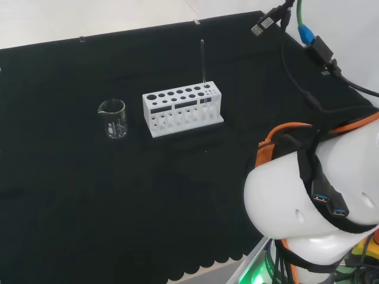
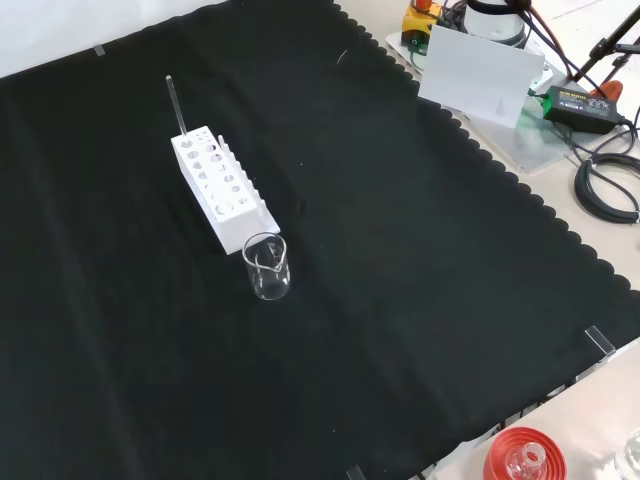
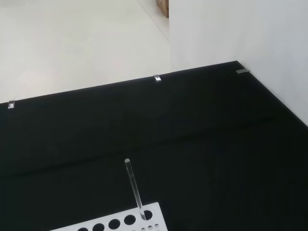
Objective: Take the glass rod from the white test tube rack.
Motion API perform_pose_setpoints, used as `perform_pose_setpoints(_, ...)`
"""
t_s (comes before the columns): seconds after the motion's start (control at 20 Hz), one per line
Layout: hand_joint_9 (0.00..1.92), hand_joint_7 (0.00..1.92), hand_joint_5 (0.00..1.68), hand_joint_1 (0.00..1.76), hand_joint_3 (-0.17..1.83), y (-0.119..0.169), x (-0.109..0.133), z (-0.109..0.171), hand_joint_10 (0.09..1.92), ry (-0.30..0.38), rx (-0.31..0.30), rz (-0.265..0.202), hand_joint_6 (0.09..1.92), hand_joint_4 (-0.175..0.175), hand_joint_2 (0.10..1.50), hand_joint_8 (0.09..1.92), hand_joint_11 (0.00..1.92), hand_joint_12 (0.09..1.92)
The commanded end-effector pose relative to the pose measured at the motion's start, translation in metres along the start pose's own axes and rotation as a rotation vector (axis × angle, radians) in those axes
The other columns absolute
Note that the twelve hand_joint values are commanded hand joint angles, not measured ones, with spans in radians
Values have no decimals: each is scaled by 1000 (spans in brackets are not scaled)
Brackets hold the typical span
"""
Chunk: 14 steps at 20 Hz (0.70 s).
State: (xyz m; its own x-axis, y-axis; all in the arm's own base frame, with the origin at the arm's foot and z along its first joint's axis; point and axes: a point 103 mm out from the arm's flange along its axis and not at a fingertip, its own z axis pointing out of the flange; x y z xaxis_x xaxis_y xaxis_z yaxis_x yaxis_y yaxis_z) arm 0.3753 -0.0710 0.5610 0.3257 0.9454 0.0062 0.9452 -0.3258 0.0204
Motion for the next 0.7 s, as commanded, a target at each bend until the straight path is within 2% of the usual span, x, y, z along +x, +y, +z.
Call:
perform_pose_setpoints(0.05, 318, 134, 204, 484, -175, 17, -7, 15, 948, 7, 4, 5, 87, -38, 1166, 832, 132, 1482)
perform_pose_setpoints(0.7, 461, 208, 244, 500, -175, 49, -4, 38, 922, 5, 37, 4, 87, -54, 1170, 874, 315, 1447)
